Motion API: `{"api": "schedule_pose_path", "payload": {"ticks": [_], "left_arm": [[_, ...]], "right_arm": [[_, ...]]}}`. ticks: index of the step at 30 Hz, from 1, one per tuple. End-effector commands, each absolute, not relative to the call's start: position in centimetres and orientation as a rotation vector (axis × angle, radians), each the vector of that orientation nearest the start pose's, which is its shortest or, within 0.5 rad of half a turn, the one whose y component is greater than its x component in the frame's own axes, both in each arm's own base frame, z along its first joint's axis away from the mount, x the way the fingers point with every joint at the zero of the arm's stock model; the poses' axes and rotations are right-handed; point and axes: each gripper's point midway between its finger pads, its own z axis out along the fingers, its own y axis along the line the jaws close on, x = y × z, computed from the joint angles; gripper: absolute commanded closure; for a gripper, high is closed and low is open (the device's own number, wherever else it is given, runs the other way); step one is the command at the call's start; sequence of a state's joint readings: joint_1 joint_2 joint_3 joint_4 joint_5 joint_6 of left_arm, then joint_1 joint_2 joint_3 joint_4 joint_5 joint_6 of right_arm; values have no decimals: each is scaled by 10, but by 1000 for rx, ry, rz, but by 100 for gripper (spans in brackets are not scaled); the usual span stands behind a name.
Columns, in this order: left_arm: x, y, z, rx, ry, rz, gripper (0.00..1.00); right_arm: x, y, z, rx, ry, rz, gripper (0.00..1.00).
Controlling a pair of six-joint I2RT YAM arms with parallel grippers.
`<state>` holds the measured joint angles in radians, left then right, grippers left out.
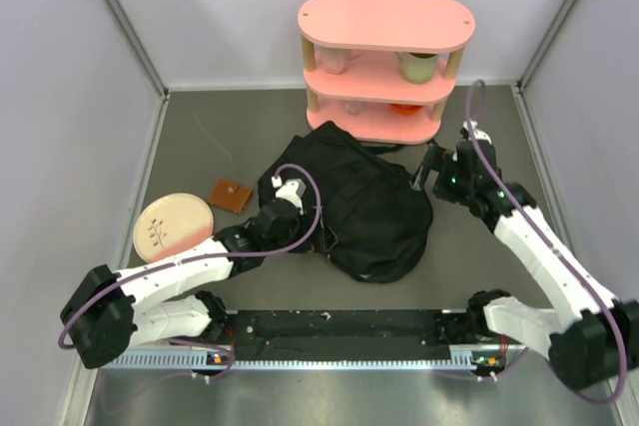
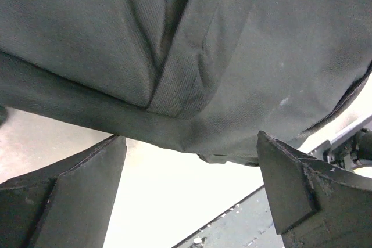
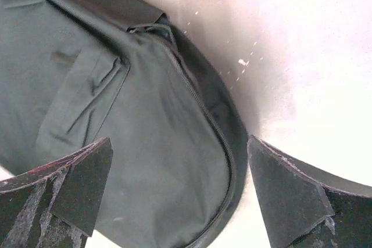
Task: Pack the student bag
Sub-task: Zip the student bag at the center of the board.
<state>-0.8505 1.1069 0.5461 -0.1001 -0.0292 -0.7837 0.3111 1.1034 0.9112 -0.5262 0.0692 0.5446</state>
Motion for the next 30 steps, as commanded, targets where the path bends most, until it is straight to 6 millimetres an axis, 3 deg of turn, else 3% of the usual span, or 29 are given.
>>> {"api": "schedule_pose_path", "payload": {"ticks": [1, 2, 3, 5, 13, 16, 17, 18, 21, 22, 24, 25, 26, 30], "left_arm": [[219, -236, 112, 89, 2282, -659, 2], [222, -233, 110, 82, 2285, -662, 2], [224, -234, 109, 89, 2285, -673, 2], [228, -235, 103, 83, 2298, -695, 2], [225, -260, 87, 141, 2375, -820, 10], [217, -265, 77, 141, 2416, -866, 26], [220, -270, 83, 139, 2380, -906, 30], [217, -272, 82, 142, 2383, -930, 42], [209, -276, 81, 107, 2394, -998, 63], [205, -276, 79, 104, 2400, -1014, 66], [203, -281, 83, 83, 2382, -1063, 74], [200, -282, 82, 84, 2383, -1072, 76], [199, -283, 83, 75, 2380, -1080, 77], [194, -294, 88, 78, 2369, -1122, 79]], "right_arm": [[250, 117, 137, 429, 2371, 545, 2], [237, 129, 143, 425, 2353, 668, 2], [224, 133, 125, 503, 2384, 723, 2], [208, 142, 119, 556, 2353, 840, 3], [187, 147, 90, 682, 2349, 930, 8], [190, 154, 87, 673, 2362, 971, 14], [193, 157, 87, 672, 2359, 986, 22], [199, 160, 88, 666, 2354, 999, 25], [214, 163, 97, 640, 2330, 984, 33], [220, 159, 93, 651, 2339, 936, 35], [236, 159, 107, 602, 2314, 896, 38], [242, 158, 101, 597, 2341, 859, 39], [254, 158, 115, 558, 2316, 848, 39], [274, 160, 127, 490, 2364, 817, 34]]}}
